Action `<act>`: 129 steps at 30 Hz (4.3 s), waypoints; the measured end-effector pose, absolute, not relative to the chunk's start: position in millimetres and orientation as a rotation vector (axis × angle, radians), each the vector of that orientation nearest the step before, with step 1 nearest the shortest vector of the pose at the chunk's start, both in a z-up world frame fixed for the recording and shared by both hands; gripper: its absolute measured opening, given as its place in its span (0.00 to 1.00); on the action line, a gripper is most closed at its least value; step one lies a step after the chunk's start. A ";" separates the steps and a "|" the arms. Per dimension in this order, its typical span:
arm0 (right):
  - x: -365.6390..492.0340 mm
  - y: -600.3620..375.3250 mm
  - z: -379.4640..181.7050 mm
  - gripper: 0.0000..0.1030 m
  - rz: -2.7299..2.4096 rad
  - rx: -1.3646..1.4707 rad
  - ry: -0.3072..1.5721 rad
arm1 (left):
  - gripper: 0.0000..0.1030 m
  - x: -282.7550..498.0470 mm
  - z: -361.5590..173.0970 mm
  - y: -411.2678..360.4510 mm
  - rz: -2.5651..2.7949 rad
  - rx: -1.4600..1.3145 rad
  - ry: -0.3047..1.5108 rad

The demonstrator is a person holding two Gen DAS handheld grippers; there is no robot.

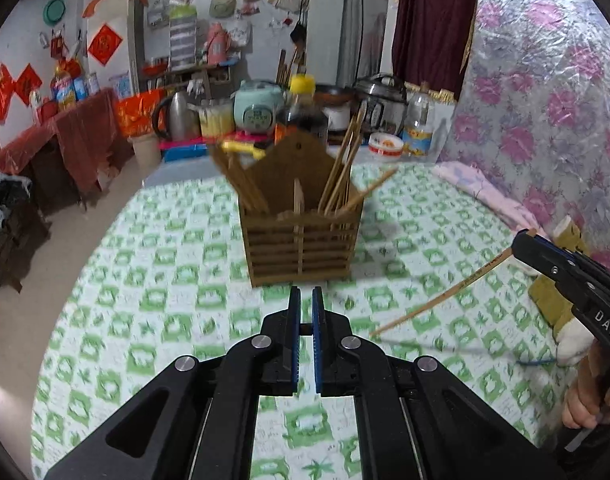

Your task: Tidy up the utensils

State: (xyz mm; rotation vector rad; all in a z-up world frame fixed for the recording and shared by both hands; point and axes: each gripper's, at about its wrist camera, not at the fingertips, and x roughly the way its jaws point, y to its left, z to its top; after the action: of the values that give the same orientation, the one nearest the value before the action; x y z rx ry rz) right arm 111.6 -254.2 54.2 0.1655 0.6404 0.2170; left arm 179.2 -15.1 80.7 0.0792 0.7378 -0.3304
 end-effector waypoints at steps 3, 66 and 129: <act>120.2 -252.4 71.2 0.06 0.229 0.170 0.602 | 0.06 182.6 101.0 -18.7 -0.338 0.083 0.700; 236.1 -237.6 81.1 0.48 0.165 0.175 0.523 | 0.85 315.8 145.1 9.3 -0.139 -0.116 0.469; 137.7 -227.7 -10.5 0.94 -0.059 0.088 0.588 | 0.94 203.9 27.1 7.5 0.090 0.108 0.478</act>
State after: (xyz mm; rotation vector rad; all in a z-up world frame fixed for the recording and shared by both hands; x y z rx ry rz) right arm 137.7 -227.7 -10.5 0.0882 0.5877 -0.0589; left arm 203.9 7.5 27.1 0.1078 0.4779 0.0896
